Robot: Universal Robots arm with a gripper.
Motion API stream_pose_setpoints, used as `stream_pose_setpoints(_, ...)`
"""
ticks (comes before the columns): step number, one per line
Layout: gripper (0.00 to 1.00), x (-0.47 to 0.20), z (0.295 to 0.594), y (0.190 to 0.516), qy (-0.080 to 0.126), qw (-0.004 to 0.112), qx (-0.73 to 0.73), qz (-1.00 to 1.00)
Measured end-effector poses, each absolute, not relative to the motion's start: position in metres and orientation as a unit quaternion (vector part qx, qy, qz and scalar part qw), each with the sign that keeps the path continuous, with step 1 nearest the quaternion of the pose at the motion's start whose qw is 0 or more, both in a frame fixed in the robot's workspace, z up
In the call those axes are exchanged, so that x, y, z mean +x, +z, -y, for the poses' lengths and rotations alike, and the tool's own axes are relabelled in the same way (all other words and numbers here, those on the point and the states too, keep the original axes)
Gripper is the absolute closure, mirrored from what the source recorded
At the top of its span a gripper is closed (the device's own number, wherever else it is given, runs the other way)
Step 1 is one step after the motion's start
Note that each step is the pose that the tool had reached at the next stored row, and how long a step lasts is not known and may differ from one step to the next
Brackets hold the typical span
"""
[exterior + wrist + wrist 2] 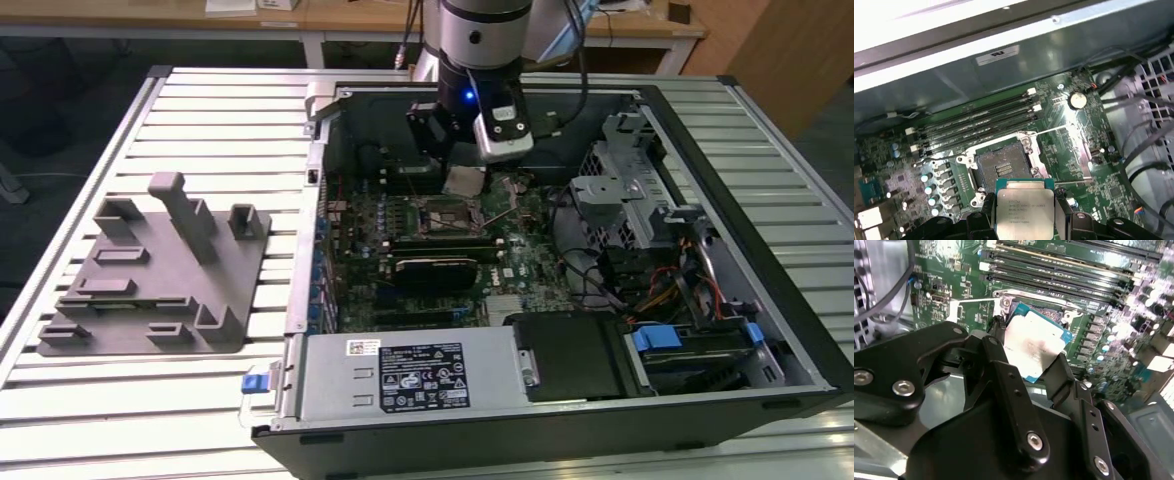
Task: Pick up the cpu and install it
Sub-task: 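Place the cpu into insertion slot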
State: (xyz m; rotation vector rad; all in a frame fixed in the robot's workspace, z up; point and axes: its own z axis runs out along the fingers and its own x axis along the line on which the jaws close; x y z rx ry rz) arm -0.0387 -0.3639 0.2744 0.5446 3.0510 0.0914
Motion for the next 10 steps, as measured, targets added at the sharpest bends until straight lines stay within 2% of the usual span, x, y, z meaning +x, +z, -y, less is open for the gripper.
stream_pose_setpoints(10, 0.45, -0.0387, 0.3639, 0.2720, 0.027, 0.023, 0.264, -0.964)
